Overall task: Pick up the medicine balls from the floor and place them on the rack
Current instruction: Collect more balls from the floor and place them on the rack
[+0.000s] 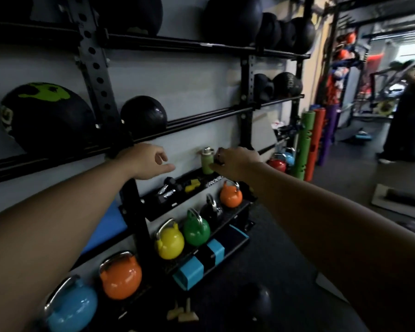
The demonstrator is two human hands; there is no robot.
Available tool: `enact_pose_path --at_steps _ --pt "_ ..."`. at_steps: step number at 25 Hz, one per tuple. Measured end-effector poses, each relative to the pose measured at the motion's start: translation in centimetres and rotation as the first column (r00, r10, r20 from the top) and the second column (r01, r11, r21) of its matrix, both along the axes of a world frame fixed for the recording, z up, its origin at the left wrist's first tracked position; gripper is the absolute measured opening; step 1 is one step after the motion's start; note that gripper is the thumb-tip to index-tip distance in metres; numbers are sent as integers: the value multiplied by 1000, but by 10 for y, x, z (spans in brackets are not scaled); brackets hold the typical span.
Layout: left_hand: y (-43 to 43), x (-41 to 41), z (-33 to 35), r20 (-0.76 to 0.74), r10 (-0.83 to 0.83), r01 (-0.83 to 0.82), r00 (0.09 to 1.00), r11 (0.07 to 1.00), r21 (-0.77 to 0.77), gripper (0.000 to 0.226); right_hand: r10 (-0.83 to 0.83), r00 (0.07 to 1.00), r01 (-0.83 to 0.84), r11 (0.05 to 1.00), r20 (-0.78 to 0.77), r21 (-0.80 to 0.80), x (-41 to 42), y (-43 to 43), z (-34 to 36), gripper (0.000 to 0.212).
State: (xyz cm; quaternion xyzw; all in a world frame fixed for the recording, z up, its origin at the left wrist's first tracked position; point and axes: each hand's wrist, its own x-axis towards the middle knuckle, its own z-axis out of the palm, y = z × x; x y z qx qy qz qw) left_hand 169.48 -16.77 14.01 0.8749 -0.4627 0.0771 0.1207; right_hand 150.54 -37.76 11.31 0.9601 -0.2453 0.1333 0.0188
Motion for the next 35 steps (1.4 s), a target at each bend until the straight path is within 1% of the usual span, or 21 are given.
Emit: enact_pose_path --at_steps 3,6,9,11,13,15,16,19,21,23,25,29,33,35 --pt "-8 -38 -6 -6 -26 26 1000 999 39 53 -56 998 56 998 -12 -6 -48 -4 -3 65" --pt "-23 -74 -18 -24 -58 60 998 995 75 58 -94 995 95 995 -38 20 -87 -17 -19 66" --pt "-51 -112 -37 -60 -87 93 994 989 111 54 -98 993 101 994 -70 48 -128 -36 -45 62" --pt "-75 -140 -53 -79 -100 109 992 986 125 51 -100 994 105 990 -51 94 -156 -54 -66 59" --pt "-104 -171 -72 -103 -117 128 988 985 111 53 -91 995 95 988 -36 121 -183 -75 -86 56" --pt "-129 -199 -90 -134 -132 146 982 984 98 52 -76 997 79 988 -23 133 -204 -90 -105 58" --pt "-142 -214 -100 -124 -144 158 982 981 110 49 -68 998 70 986 -18 151 -215 -99 -113 59" --pt "-168 -251 -125 -36 -172 176 984 961 214 39 -41 999 44 985 -21 166 -242 -126 -135 58" --pt "-177 -263 -138 -2 -150 145 989 950 278 44 -24 999 30 984 -35 174 -254 -143 -149 55" --pt "-180 -263 -149 -11 -99 98 995 950 297 51 -26 998 37 984 -61 175 -258 -156 -164 54" --pt "-185 -253 -165 -54 -65 78 996 949 305 55 -13 994 35 981 -111 193 -251 -170 -185 54" --pt "-207 -217 -213 -162 0 54 987 943 328 58 1 981 47 968 -193 245 -215 -200 -234 62" --pt "-260 -163 -275 -203 -39 110 978 929 353 56 -15 965 79 968 -260 239 -160 -236 -276 65" --pt "-301 -128 -312 -249 -45 140 967 914 381 58 -26 955 111 955 -295 274 -127 -265 -304 65"
